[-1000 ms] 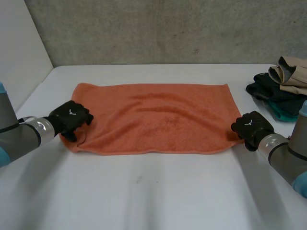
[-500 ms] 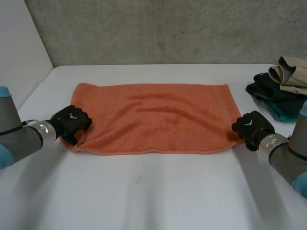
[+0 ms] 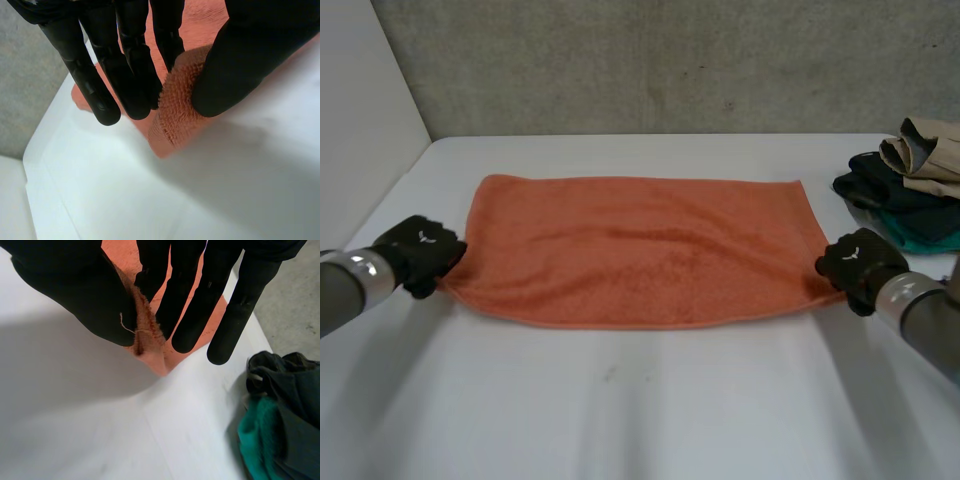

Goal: Fold the laundry.

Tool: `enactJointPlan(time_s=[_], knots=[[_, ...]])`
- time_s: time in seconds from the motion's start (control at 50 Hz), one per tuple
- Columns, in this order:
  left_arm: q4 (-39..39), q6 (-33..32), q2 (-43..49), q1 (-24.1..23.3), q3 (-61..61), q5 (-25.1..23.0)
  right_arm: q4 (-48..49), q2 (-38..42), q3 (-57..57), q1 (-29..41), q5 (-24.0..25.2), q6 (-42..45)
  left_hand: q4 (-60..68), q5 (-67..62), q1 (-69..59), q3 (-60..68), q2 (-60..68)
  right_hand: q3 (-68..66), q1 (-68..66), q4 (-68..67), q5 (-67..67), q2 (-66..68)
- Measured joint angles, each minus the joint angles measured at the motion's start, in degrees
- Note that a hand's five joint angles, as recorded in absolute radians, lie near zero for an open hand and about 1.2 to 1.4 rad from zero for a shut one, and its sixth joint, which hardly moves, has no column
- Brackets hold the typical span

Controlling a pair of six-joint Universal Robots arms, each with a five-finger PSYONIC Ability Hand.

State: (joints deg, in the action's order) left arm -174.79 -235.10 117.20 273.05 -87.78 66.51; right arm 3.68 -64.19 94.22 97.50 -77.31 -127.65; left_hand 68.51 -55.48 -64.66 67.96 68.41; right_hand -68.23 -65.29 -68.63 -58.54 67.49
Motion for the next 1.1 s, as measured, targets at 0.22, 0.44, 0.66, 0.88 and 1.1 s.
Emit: enactJointPlan(time_s=[0.22,0.44,0.66,0.88,1.1], knots=[[12.3,-2.7,-24.2,7.7,-23.7,4.0,-27.6,-8.2,1.5,-6.9,0.1,18.5,0.2,0.0,0.0,0.3,0.1,0.0,0.0,0.0,0.0,0.0],[5.4,-3.4,-21.5,6.6,-22.0,1.2,-21.4,-2.5,-5.0,-6.6,-1.6,12.6,0.2,0.0,0.0,0.3,0.1,0.0,0.0,0.0,-0.1,0.0],[-10.1,11.6,-1.5,-4.3,-0.5,5.1,-5.0,12.3,-22.0,1.5,-7.0,4.4,0.2,-1.5,-0.2,0.3,0.2,0.0,0.0,0.0,-0.3,0.0],[-11.1,13.0,14.4,-9.5,19.7,17.5,6.5,26.8,-40.5,3.7,-10.3,5.3,0.2,-1.5,-0.3,0.3,0.2,1.4,0.3,1.6,1.3,-1.4],[-11.1,15.4,19.8,-14.3,27.7,18.1,10.1,33.7,-49.9,6.7,-12.2,3.6,-56.9,52.6,53.5,-55.7,-56.3,56.2,52.4,56.5,56.0,-55.1]])
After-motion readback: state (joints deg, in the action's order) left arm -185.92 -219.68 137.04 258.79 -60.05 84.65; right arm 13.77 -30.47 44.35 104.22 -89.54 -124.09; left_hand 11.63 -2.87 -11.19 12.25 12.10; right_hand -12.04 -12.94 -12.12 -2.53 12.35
